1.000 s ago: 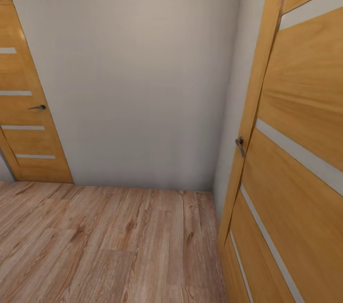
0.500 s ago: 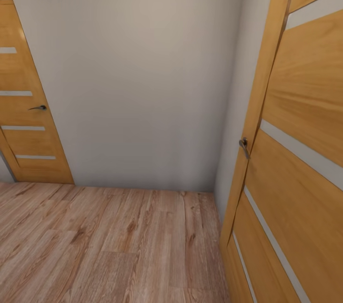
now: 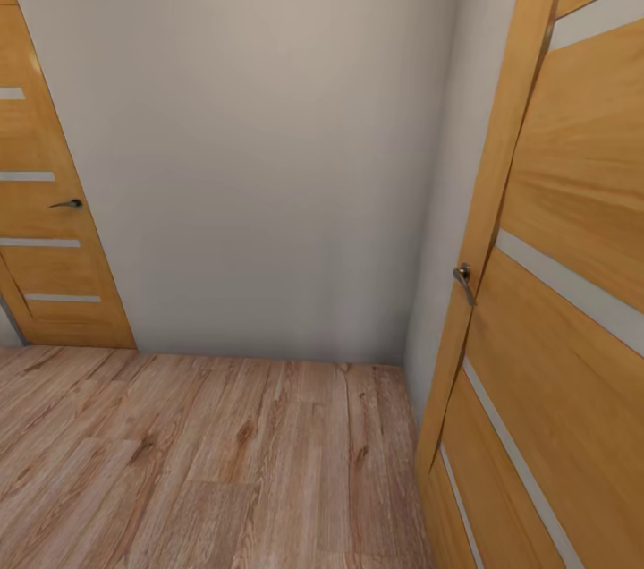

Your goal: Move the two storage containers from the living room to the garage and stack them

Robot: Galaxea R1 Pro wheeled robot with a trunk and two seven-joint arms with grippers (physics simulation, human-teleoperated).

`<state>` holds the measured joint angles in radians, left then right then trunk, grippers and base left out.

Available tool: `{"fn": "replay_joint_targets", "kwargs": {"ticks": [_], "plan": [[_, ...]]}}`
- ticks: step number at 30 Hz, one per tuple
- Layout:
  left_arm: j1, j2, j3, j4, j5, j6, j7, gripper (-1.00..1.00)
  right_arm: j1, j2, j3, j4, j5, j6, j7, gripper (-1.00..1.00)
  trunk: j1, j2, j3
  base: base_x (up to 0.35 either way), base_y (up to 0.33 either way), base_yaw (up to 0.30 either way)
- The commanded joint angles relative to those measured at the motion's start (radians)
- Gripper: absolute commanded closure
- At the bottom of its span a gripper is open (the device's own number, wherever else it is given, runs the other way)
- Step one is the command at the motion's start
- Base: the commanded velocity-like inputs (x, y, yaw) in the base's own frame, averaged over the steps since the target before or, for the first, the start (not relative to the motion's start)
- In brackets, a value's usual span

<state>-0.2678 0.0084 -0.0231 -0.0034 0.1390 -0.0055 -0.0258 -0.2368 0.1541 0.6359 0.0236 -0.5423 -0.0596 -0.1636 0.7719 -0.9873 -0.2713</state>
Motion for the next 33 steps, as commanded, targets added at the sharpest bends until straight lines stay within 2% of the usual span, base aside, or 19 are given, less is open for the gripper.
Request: {"fn": "replay_joint_targets", "kwargs": {"ticks": [1,14,26,33], "plan": [[-0.001,0.0,-0.003,0.0,0.01,-0.001,-0.002,-1.0,-0.001,0.001,0.008,0.002,-0.01,-0.005,-0.001,-1.0,0.0,-0.001,-0.001,0.01,0.0,0.0],[-0.001,0.001,-0.003,0.0,0.009,0.001,-0.004,-1.0,-0.001,0.001,0.008,0.002,-0.008,-0.005,-0.001,-1.0,0.0,-0.001,-0.001,0.214,0.0,0.0],[-0.001,0.001,-0.003,0.0,0.008,0.001,-0.003,-1.0,-0.001,0.001,0.008,0.002,-0.008,-0.005,-0.001,-1.0,0.0,-0.001,-0.001,0.031,0.006,0.0],[-0.001,0.0,-0.003,0.0,0.01,0.002,-0.002,-1.0,-0.001,0.001,0.008,0.002,-0.008,-0.005,-0.001,-1.0,0.0,-0.001,-0.001,0.089,0.125,0.0]]}}
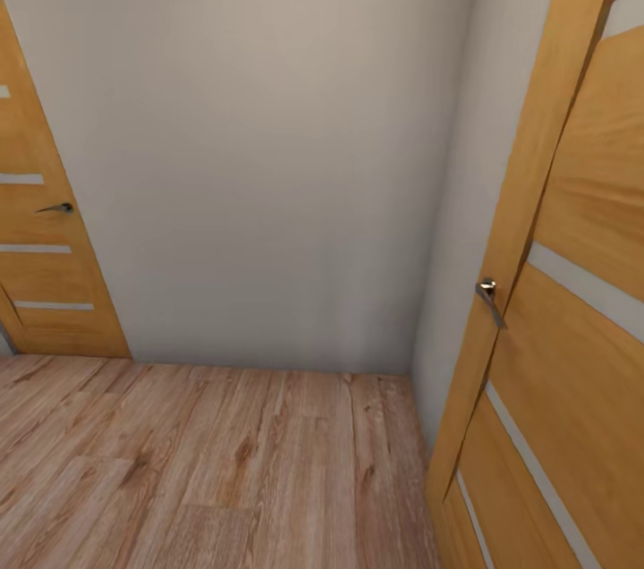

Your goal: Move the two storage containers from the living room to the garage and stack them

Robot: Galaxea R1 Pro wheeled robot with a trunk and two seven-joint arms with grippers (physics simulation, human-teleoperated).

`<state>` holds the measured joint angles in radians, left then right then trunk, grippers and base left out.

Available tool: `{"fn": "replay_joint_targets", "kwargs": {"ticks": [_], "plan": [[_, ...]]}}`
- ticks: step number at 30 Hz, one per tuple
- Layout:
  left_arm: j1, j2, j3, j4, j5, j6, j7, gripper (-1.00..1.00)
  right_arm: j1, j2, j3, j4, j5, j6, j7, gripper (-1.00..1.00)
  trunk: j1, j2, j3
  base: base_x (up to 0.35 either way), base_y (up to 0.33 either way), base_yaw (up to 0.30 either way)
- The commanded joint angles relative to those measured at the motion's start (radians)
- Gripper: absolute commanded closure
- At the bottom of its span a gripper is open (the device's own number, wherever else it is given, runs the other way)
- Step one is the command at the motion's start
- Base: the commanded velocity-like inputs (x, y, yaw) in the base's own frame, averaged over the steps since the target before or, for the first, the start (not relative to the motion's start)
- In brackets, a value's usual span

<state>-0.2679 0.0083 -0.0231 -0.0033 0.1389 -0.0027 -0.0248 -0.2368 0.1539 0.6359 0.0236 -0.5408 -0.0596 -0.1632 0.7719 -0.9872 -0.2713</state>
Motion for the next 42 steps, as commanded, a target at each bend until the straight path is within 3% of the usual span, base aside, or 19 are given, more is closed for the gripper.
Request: {"fn": "replay_joint_targets", "kwargs": {"ticks": [1,10,42], "plan": [[-0.001,0.0,-0.003,0.0,0.01,0.0,-0.002,-1.0,-0.001,0.001,0.008,0.002,-0.01,-0.005,-0.002,-1.0,0.0,-0.001,-0.001,0.018,0.029,0.0],[-0.001,-0.001,-0.003,0.0,0.008,0.0,0.001,-1.0,-0.001,0.001,0.008,0.002,-0.01,-0.005,-0.001,-1.0,0.0,-0.001,-0.001,0.079,0.006,0.0],[-0.001,0.001,-0.003,0.0,0.008,0.0,0.0,-1.0,-0.001,0.001,0.008,0.002,-0.007,-0.006,-0.002,-1.0,0.0,-0.001,-0.001,0.309,0.0,0.016]]}}
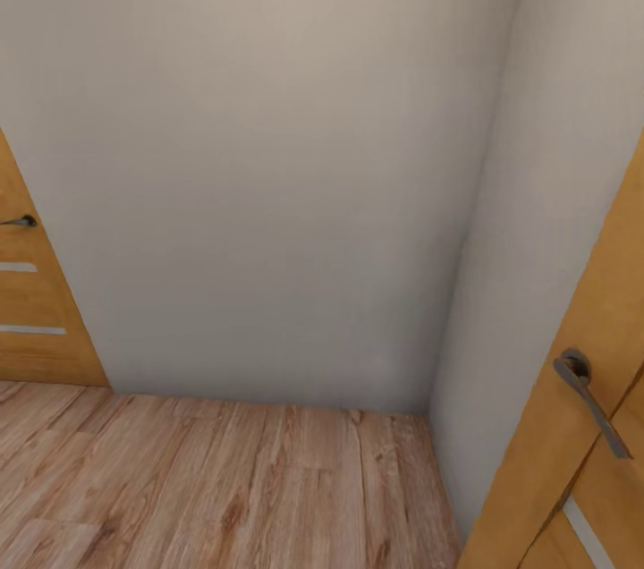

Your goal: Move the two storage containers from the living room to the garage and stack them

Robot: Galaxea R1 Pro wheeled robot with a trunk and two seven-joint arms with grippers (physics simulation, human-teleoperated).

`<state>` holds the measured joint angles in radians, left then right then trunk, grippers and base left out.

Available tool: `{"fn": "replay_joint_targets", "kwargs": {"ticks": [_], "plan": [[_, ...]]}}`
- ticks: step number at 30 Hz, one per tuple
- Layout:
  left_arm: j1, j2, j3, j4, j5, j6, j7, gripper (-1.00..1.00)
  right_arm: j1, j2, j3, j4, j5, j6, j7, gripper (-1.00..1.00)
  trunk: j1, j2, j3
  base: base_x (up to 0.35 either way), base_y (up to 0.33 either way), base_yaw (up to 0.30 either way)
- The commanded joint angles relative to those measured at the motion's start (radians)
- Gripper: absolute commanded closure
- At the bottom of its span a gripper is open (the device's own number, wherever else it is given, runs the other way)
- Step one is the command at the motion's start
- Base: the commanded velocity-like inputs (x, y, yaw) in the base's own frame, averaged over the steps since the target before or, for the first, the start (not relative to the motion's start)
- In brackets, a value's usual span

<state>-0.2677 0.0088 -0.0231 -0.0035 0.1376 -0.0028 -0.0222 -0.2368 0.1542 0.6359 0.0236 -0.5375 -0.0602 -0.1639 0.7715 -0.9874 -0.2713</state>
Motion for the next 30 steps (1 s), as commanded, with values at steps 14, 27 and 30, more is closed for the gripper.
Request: {"fn": "replay_joint_targets", "kwargs": {"ticks": [14,27,30], "plan": [[-0.001,0.0,-0.003,0.0,0.011,-0.002,-0.001,-1.0,-0.001,0.001,0.008,0.002,-0.008,-0.01,-0.001,-1.0,0.001,-0.001,-0.001,0.035,0.0,0.262],[-0.001,0.0,-0.003,0.0,0.011,-0.002,-0.001,-1.0,-0.001,0.001,0.008,0.002,-0.009,-0.01,-0.002,-1.0,0.001,-0.001,-0.001,0.004,0.0,0.268],[-0.001,0.0,-0.003,0.0,0.01,-0.002,-0.002,-1.0,-0.001,0.0,0.008,0.002,-0.009,-0.01,-0.001,-1.0,0.001,-0.001,-0.001,0.181,0.0,0.12]]}}
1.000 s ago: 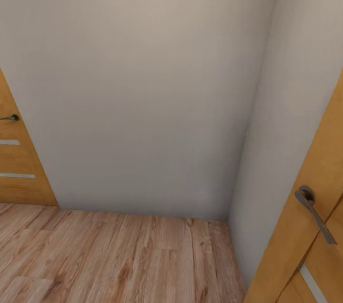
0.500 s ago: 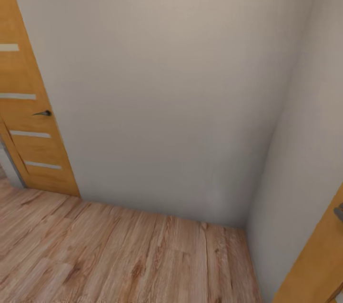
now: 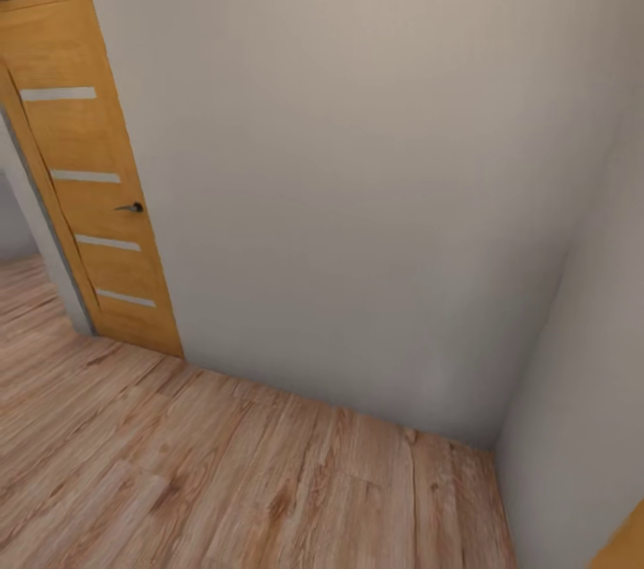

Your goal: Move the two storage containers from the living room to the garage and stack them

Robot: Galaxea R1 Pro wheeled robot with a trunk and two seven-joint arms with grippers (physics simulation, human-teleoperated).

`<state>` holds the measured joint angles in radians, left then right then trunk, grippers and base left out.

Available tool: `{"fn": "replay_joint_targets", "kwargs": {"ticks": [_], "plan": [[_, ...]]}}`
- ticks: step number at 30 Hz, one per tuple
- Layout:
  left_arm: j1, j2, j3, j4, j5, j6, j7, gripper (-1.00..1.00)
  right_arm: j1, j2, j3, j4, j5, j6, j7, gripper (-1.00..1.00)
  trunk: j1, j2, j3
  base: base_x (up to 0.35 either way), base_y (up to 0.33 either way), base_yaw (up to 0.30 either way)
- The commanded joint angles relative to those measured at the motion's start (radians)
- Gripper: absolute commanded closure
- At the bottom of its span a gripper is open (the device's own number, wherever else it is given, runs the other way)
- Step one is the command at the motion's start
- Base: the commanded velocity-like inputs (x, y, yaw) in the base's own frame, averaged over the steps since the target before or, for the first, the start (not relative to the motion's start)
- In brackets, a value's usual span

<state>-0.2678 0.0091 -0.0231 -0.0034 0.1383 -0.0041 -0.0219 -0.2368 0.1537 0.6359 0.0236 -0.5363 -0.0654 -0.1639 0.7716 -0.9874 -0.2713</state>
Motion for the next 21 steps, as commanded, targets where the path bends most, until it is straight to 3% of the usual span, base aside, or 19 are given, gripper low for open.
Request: {"fn": "replay_joint_targets", "kwargs": {"ticks": [1,16,21], "plan": [[-0.001,0.0,-0.003,0.0,0.009,0.0,-0.003,-1.0,-0.001,0.001,0.008,0.002,-0.01,-0.005,-0.001,-1.0,0.0,-0.001,-0.001,0.274,0.0,0.037],[-0.001,0.0,-0.003,0.0,0.009,0.0,-0.003,-1.0,-0.001,0.001,0.008,0.002,-0.012,-0.005,-0.002,-1.0,0.0,-0.001,-0.001,0.309,0.0,0.007],[-0.001,0.0,-0.003,0.0,0.01,-0.002,-0.003,-1.0,-0.001,0.001,0.008,0.002,-0.01,-0.005,-0.002,-1.0,0.0,-0.001,-0.001,0.117,0.0,0.235]]}}
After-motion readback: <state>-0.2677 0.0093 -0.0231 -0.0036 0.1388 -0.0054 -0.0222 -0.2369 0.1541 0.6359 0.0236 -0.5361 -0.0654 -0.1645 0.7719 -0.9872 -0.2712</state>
